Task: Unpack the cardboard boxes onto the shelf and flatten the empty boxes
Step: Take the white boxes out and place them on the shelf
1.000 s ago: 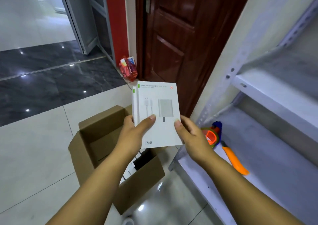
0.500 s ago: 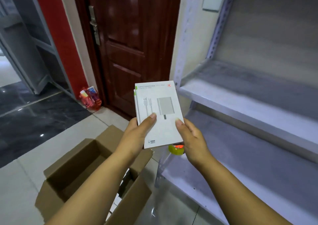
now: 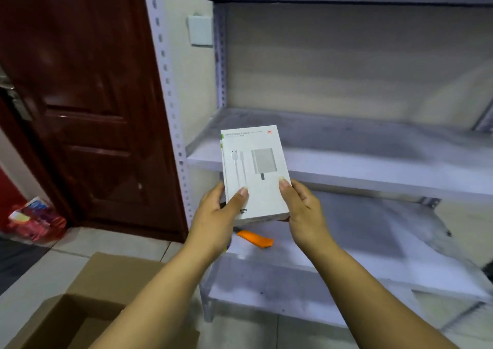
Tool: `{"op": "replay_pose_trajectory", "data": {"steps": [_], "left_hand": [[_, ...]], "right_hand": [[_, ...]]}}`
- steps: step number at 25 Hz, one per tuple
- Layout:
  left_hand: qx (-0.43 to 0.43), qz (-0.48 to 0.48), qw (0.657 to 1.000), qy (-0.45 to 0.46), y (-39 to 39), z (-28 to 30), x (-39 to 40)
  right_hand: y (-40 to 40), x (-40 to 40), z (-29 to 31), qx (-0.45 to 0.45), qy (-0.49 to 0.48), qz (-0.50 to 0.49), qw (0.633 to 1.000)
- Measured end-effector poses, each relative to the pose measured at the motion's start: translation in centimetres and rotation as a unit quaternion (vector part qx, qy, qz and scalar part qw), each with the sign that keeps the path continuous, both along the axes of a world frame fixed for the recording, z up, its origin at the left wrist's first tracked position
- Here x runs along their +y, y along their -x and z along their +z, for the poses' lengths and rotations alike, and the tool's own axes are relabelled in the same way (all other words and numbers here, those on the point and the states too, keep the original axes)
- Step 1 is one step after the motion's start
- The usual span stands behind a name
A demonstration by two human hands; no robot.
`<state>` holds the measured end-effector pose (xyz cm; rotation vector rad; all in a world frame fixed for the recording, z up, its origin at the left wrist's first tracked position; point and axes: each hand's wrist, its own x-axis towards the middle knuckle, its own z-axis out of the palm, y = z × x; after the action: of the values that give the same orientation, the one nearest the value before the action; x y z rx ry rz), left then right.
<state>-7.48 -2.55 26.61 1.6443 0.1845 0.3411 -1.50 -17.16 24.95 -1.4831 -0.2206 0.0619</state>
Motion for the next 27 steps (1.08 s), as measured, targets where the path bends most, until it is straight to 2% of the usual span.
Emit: {"op": "replay_pose_trajectory", "data": {"steps": [5, 11, 17, 21, 27], "left_hand": [[-0.019, -0.038, 0.998, 0.042, -3.3, 1.1, -5.9], [-0.044, -0.081, 0.996, 0.003, -8.6, 1.9, -14.9], [-0.030, -0.091, 0.994, -0.056, -13.9, 2.1, -23.6], [-0.004, -0.094, 0.992, -0.083, -16.9, 2.3, -28.2], [0.043, -0.142, 0.982, -0.119, -21.5, 2.9, -33.3]], "right_hand": [[-1.9, -6.2, 1.5, -0.009, 0.040, -0.080, 0.996], [-5.3, -15.5, 3.3, -0.043, 0.123, -0.146, 0.981], [-9.0, -24.7, 3.9, -0.059, 0.216, -0.227, 0.948], [-10.8, -29.4, 4.5, -0.060, 0.307, -0.244, 0.918], [-14.0, -34.9, 4.7, -0.043, 0.355, -0.242, 0.902]]}}
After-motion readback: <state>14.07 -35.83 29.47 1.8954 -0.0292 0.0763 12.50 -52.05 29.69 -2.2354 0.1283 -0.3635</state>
